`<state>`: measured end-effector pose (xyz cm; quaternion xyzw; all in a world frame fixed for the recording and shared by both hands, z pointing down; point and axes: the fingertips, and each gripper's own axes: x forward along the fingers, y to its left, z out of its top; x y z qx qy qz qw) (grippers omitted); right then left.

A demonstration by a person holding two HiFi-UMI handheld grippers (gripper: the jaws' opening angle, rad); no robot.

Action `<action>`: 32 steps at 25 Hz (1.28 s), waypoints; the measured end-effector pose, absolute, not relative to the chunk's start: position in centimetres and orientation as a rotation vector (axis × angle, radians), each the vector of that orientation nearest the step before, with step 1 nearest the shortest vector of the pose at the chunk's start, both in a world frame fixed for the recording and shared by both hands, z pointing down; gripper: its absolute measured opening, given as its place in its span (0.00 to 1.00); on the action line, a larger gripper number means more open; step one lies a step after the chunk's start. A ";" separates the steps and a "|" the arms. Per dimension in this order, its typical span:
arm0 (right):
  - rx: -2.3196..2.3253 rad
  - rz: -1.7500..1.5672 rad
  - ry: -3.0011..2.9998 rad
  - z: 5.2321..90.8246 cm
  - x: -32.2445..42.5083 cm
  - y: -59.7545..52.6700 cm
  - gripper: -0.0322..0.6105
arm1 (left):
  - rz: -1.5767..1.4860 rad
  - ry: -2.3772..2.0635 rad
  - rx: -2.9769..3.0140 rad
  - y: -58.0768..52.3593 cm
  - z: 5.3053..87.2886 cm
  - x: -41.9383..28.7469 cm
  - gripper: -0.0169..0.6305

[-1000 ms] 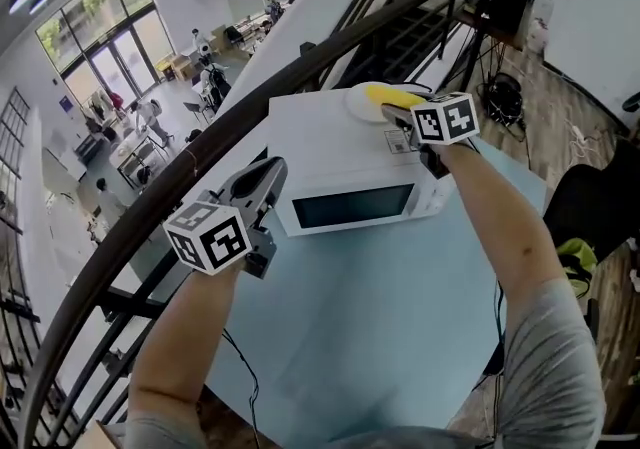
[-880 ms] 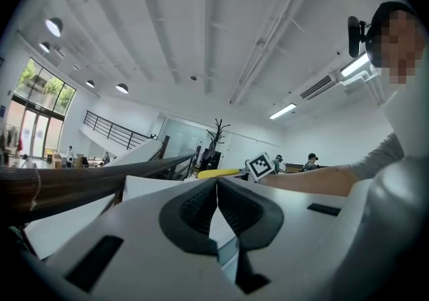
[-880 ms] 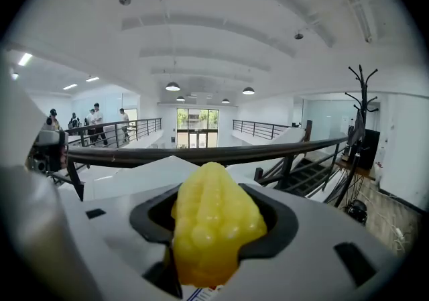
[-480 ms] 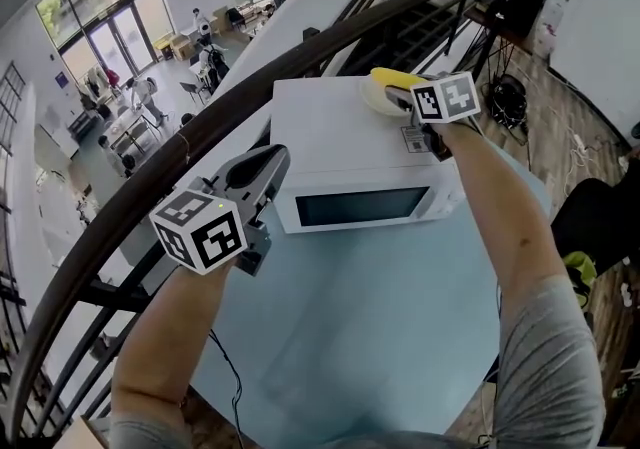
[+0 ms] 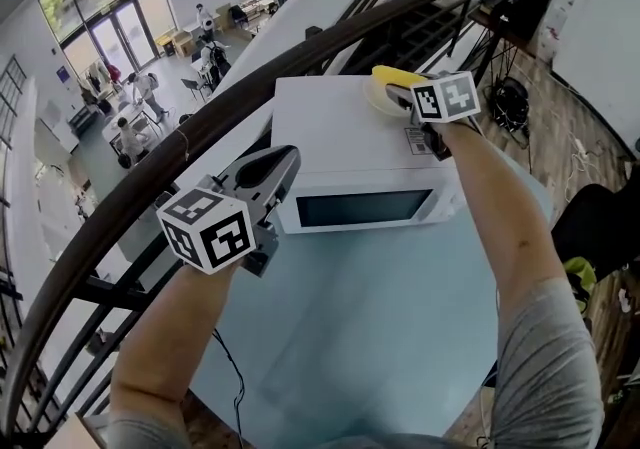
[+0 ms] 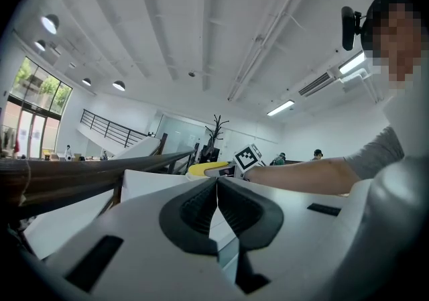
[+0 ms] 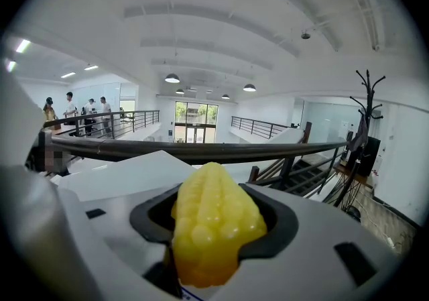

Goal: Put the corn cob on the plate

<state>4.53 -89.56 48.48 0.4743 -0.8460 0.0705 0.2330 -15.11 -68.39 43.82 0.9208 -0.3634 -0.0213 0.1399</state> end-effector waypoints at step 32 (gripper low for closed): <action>1.267 0.228 -2.231 50.9 5.1 -89.6 0.46 | -0.048 -1.025 2.660 -67.7 44.9 -14.6 0.05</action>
